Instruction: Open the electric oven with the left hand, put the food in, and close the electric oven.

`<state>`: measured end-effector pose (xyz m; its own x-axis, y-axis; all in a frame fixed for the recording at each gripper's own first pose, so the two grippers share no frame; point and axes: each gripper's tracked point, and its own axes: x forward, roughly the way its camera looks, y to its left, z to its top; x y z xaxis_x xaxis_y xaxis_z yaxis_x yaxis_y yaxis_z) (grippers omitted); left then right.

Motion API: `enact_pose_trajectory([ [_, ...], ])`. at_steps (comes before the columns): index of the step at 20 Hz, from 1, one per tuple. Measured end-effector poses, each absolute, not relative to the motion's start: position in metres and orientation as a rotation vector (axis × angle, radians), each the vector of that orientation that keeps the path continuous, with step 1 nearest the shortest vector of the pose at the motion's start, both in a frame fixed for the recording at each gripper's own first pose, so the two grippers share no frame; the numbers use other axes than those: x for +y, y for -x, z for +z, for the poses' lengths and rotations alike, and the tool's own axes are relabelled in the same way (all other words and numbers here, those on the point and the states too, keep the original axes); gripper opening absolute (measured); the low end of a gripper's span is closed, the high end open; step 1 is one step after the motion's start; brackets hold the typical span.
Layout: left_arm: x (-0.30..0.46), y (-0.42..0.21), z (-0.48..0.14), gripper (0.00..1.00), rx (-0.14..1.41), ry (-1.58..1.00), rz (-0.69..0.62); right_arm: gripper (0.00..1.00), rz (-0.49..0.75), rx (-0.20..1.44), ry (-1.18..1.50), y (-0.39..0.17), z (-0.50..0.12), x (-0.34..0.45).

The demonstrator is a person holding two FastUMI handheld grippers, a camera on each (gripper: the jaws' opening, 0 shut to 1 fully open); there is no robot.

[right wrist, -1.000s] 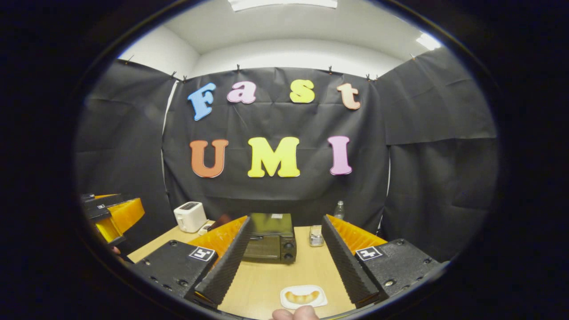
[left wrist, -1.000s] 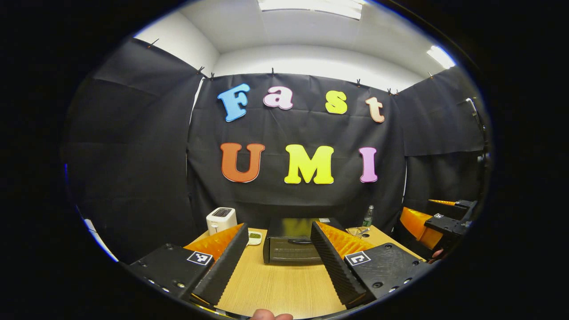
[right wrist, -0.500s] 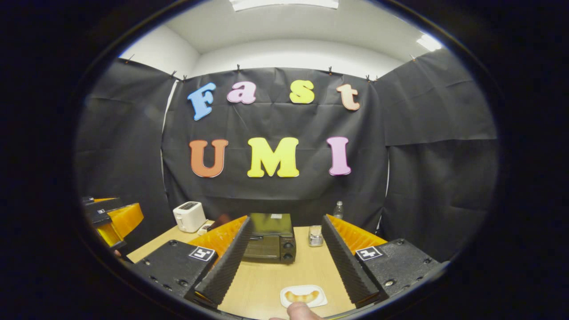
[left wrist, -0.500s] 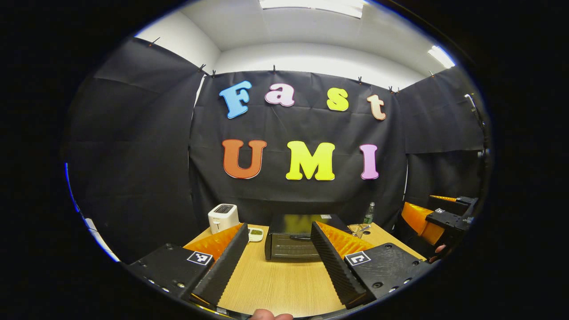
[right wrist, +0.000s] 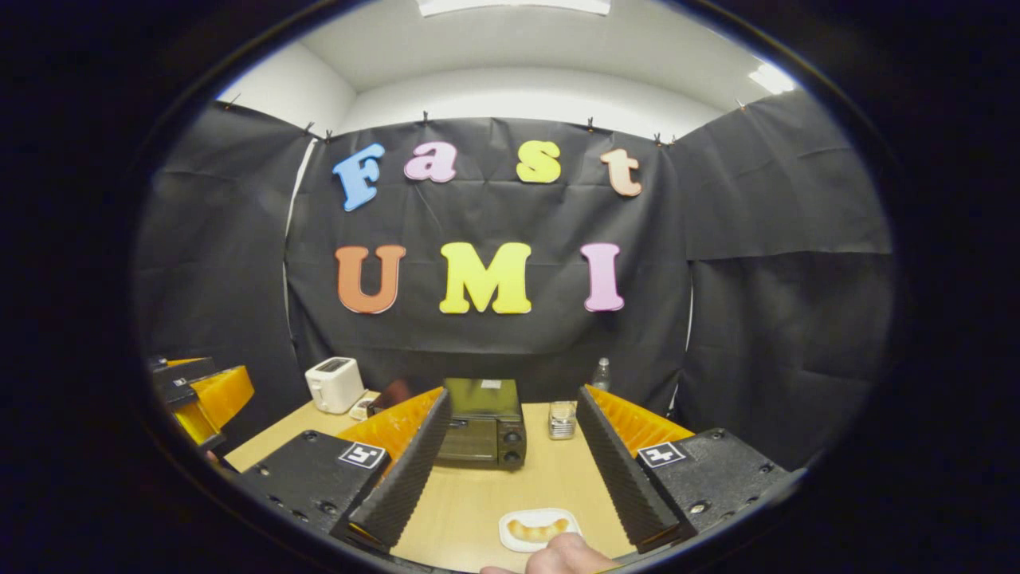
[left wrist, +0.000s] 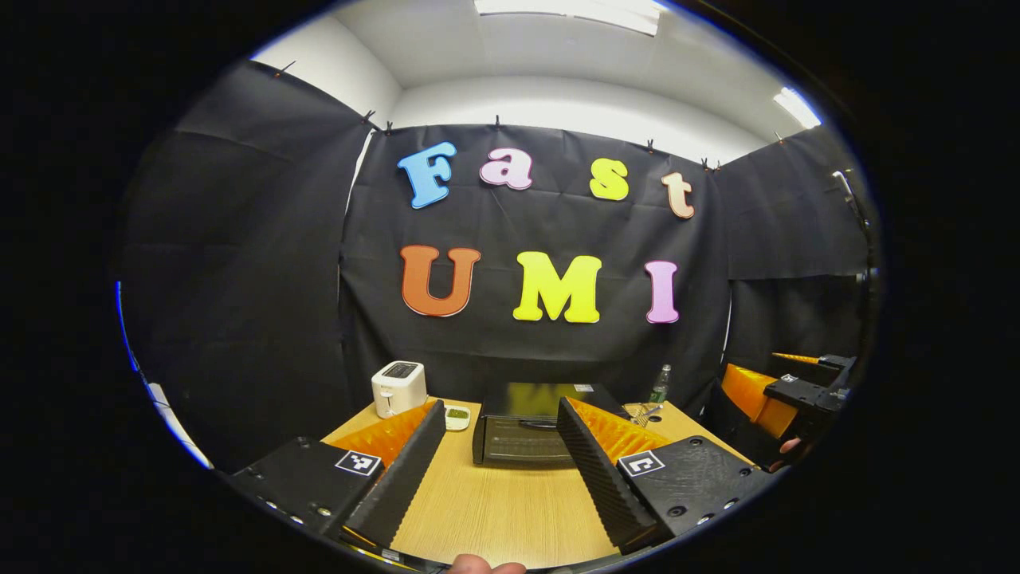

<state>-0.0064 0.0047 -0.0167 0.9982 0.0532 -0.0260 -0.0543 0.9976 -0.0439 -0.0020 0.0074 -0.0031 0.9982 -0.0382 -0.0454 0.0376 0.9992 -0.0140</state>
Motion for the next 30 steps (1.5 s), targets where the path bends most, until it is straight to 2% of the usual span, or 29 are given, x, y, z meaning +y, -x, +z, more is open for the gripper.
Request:
enact_pose_trajectory([
  [7,-0.009,-0.011,-0.031,0.93,0.07,0.054,0.043,0.99,-0.04,0.044,0.025,-0.017,0.001,-0.015],
  [12,-0.038,-0.053,-0.05,0.93,0.124,0.06,-0.007,0.99,-0.076,0.051,0.021,-0.035,-0.008,-0.057],
  [18,-0.07,-0.124,-0.079,0.93,0.178,0.039,-0.066,0.99,-0.153,0.087,0.013,-0.052,-0.023,-0.127],
  [21,-0.086,-0.17,-0.113,0.93,0.234,0.032,-0.109,0.99,-0.2,0.113,0.006,-0.059,-0.033,-0.162],
  [30,-0.083,-0.282,-0.195,0.93,0.377,0.015,-0.072,0.99,-0.233,0.231,-0.012,-0.085,-0.072,-0.211],
])
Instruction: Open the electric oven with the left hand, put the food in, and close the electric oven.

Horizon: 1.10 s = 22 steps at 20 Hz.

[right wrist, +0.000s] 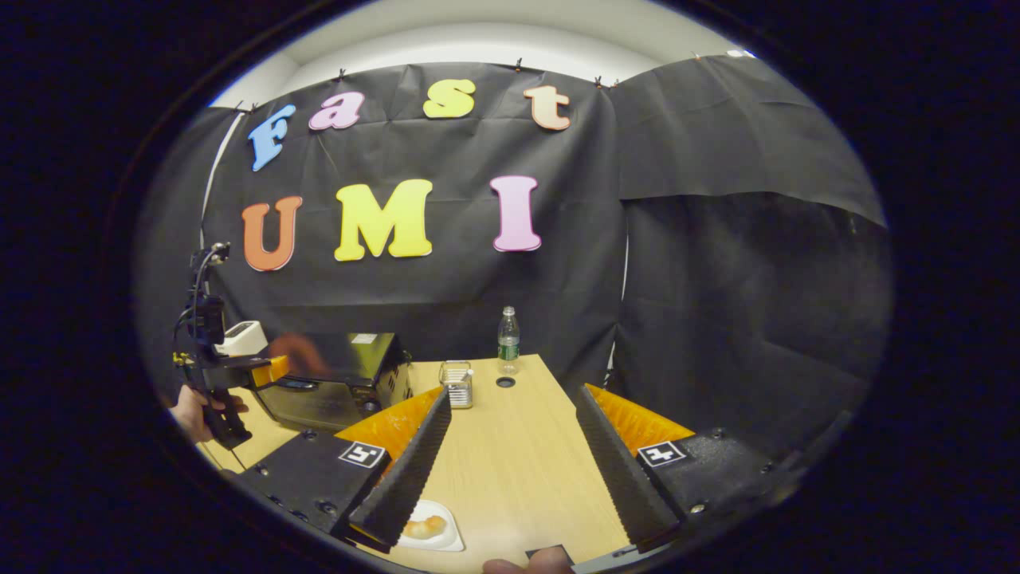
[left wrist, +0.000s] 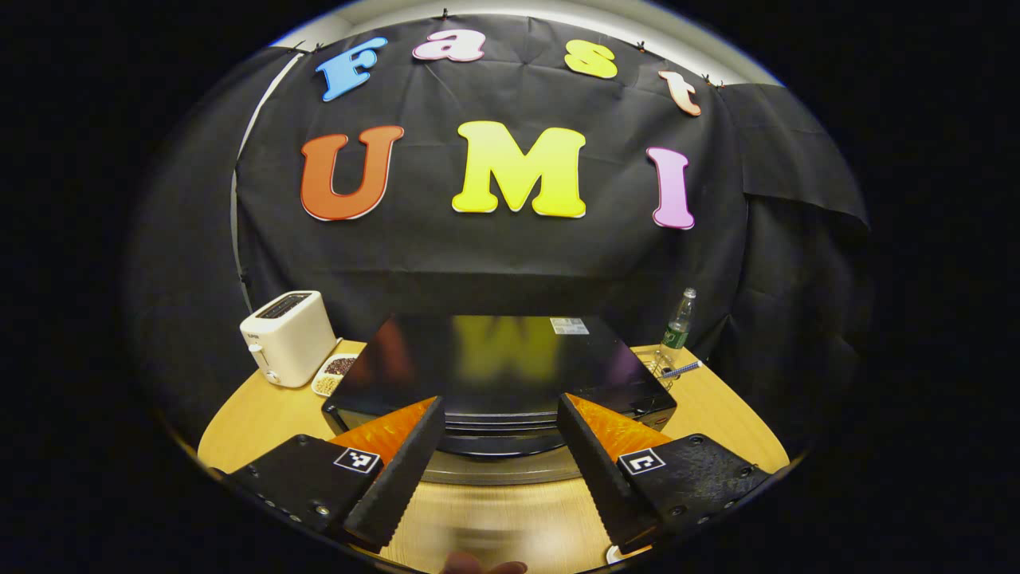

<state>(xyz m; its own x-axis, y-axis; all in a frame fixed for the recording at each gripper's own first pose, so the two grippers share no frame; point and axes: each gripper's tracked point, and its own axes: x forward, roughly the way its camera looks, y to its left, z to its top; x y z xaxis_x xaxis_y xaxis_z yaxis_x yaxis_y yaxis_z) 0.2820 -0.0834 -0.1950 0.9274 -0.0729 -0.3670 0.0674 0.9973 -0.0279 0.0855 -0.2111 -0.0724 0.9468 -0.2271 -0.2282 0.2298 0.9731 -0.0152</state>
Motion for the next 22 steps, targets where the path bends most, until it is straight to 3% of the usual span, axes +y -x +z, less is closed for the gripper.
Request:
enact_pose_trajectory([
  [11,-0.071,-0.3,-0.22,0.96,0.404,-0.036,-0.031,0.99,-0.228,0.259,-0.027,-0.093,-0.079,-0.207],
  [16,-0.071,-0.279,-0.221,0.96,0.388,-0.04,-0.055,0.99,-0.212,0.275,-0.052,-0.086,-0.084,-0.194],
  [22,-0.066,-0.225,-0.239,0.96,0.473,-0.062,-0.07,0.99,-0.196,0.302,-0.073,-0.071,-0.091,-0.177],
])
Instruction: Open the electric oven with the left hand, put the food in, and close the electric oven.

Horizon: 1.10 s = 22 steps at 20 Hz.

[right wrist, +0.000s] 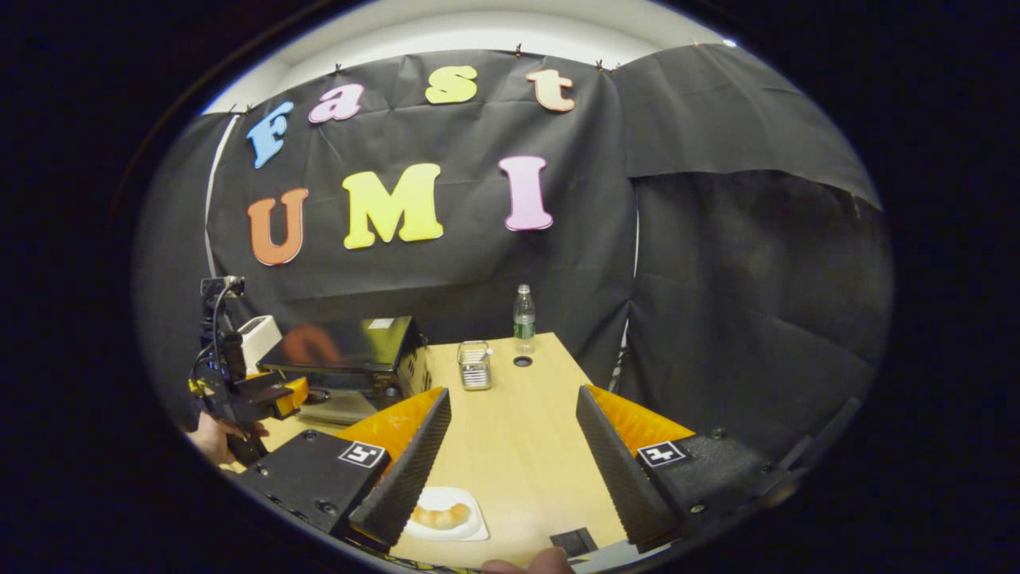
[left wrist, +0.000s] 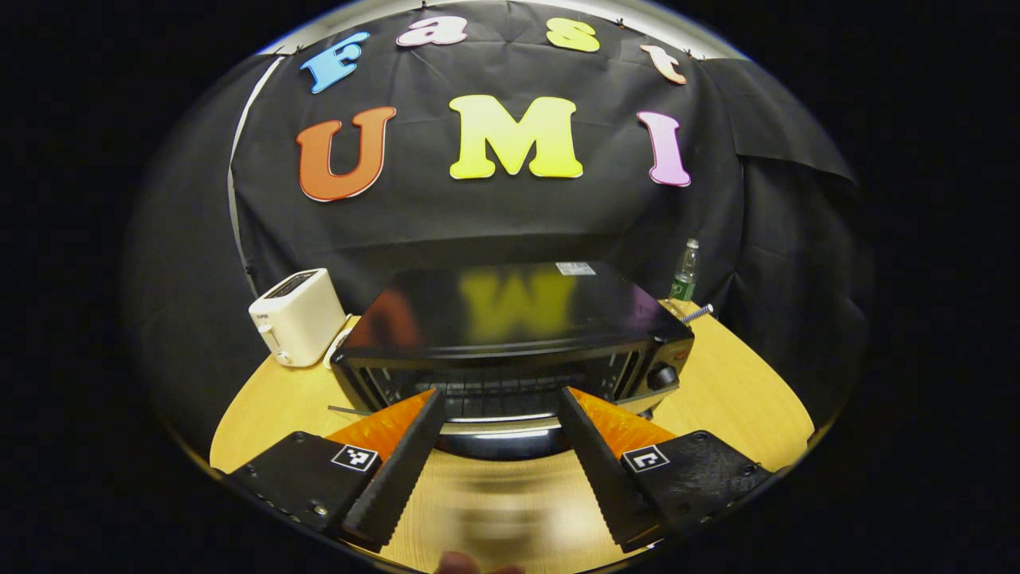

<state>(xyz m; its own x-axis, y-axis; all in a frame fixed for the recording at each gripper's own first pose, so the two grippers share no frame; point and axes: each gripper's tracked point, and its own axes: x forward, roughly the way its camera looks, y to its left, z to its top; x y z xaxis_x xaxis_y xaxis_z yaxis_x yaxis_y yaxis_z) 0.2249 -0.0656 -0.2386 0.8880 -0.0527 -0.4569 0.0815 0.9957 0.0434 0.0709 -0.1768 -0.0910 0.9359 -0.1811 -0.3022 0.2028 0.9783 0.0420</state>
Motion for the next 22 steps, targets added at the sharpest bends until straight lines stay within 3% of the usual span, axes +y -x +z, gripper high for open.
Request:
enact_pose_trajectory([
  [16,-0.059,-0.123,-0.333,0.98,0.709,-0.013,-0.115,0.99,-0.173,0.349,0.007,-0.003,-0.1,-0.142],
  [17,-0.057,-0.122,-0.344,0.85,0.728,-0.009,-0.112,0.99,-0.175,0.354,0.008,0.001,-0.102,-0.142],
  [18,-0.058,-0.12,-0.351,0.94,0.753,0.014,-0.104,0.99,-0.178,0.357,0.008,0.003,-0.103,-0.142],
  [22,-0.057,-0.111,-0.382,0.93,0.859,0.093,-0.096,0.99,-0.193,0.372,0.014,0.013,-0.109,-0.141],
])
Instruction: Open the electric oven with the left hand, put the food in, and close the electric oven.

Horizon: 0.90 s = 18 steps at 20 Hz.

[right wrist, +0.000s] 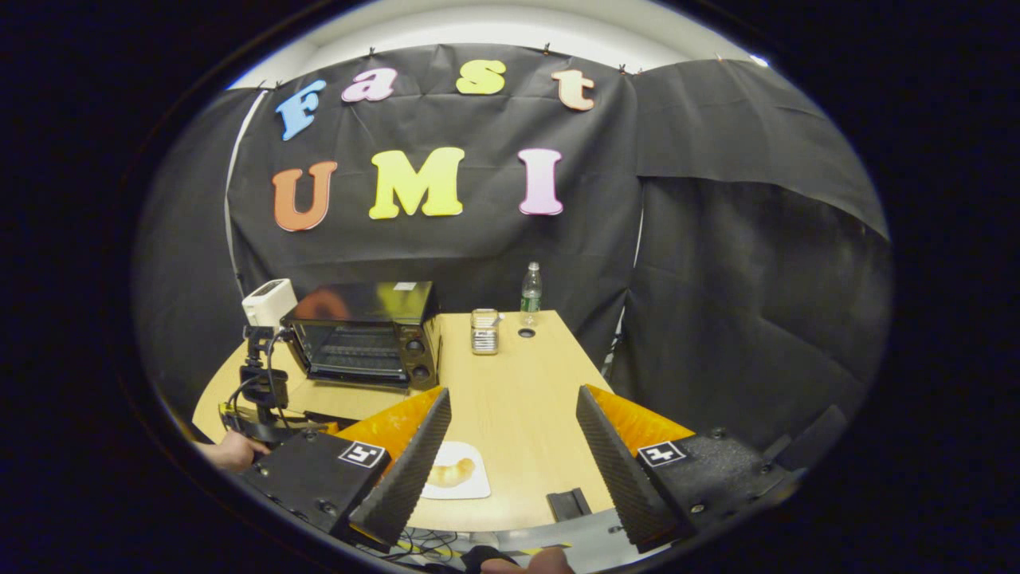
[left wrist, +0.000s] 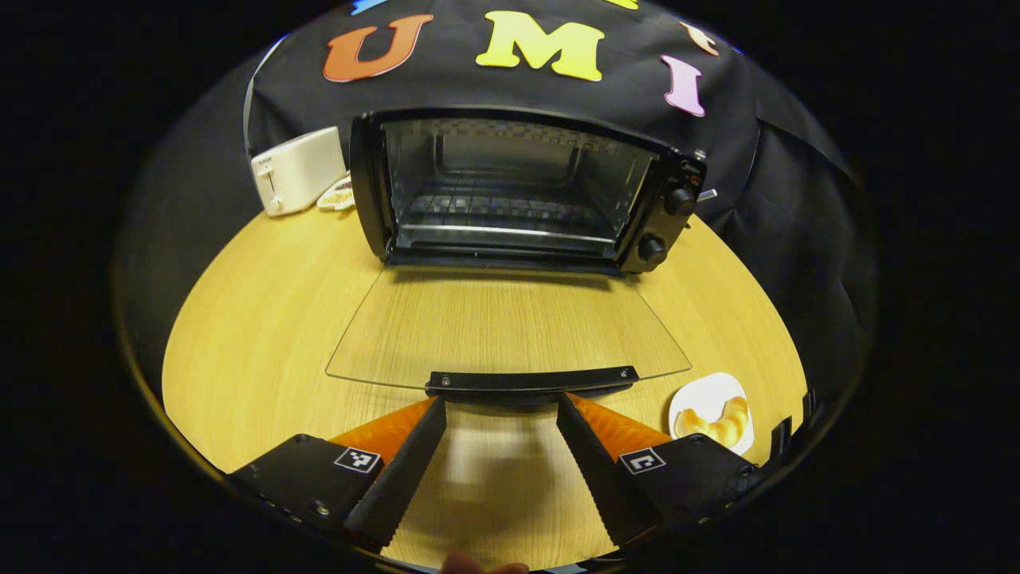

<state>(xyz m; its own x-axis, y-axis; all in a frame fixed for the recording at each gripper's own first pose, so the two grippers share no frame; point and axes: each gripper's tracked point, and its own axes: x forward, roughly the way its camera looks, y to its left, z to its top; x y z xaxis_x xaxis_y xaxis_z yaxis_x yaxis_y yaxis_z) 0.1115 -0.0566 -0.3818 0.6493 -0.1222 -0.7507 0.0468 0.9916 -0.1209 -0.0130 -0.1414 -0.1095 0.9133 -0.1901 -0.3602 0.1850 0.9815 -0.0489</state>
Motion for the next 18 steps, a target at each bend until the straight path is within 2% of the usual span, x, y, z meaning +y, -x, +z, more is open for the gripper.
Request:
enact_pose_trajectory([
  [8,-0.056,-0.109,-0.402,0.92,0.923,0.021,-0.095,0.99,-0.221,0.409,0.029,0.028,-0.12,-0.139],
  [18,-0.057,-0.093,-0.371,0.93,0.846,0.076,-0.124,0.99,-0.22,0.419,0.015,0.035,-0.126,-0.124],
])
